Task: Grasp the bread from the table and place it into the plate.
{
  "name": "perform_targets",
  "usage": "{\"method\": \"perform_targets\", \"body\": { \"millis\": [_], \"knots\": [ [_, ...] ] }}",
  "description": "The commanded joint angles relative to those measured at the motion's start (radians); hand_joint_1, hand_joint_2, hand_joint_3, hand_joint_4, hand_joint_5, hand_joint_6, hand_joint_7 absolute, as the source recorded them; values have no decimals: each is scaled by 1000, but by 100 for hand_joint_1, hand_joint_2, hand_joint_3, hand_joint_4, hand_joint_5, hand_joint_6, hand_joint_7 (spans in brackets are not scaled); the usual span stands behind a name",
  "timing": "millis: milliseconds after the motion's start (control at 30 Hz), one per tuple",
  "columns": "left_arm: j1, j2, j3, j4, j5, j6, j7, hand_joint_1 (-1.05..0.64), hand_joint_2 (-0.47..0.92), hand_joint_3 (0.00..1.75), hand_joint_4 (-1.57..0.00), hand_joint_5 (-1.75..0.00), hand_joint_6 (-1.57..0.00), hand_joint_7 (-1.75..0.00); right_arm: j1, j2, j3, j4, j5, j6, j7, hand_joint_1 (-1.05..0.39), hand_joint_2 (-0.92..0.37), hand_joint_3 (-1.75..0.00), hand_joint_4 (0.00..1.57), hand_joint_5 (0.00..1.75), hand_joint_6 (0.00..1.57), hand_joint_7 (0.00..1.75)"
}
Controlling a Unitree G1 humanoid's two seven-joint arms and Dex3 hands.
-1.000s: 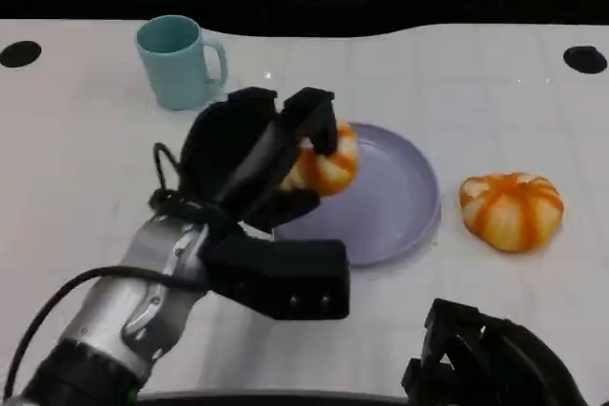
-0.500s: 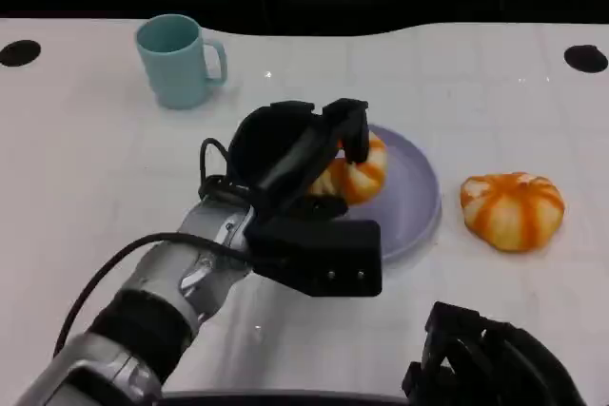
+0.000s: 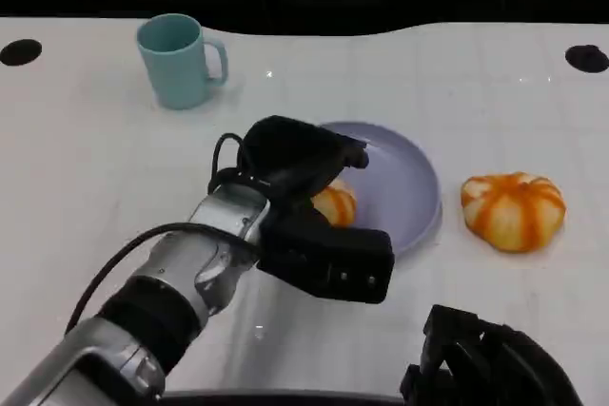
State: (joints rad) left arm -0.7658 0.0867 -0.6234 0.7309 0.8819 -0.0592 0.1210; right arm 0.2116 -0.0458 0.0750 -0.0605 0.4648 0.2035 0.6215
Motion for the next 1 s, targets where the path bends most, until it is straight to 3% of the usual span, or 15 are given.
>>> {"method": "perform_targets", "body": {
  "millis": [33,233,533,733,1000],
  "knots": [
    [-7,40,-8,-67,4,37,-102,-71,92,15,-44,-21,-34,0,6,-8,-4,-11,4,-6,1,-71,-92,-24,86,159,79,136],
    [20,72,4,-143,-20,33,-153,-86,92,30,-30,-9,-18,0,5,-8,-5,-7,7,-7,5,-71,-92,-23,87,159,79,136],
    [126,120,149,-284,-266,-75,-247,-85,92,31,-35,-11,-21,-2,2,-12,-7,-6,3,-4,0,-72,-92,-23,86,159,78,136],
    [229,145,224,-409,-399,-89,-332,-85,92,30,-38,-12,-23,-2,4,-12,-10,-10,8,3,0,-72,-92,-22,87,159,78,136],
    [435,131,362,-570,-736,-56,-503,-83,92,22,-37,-13,-23,-1,6,-14,-11,-9,10,-6,10,-71,-92,-24,86,159,77,136]
  ]
}}
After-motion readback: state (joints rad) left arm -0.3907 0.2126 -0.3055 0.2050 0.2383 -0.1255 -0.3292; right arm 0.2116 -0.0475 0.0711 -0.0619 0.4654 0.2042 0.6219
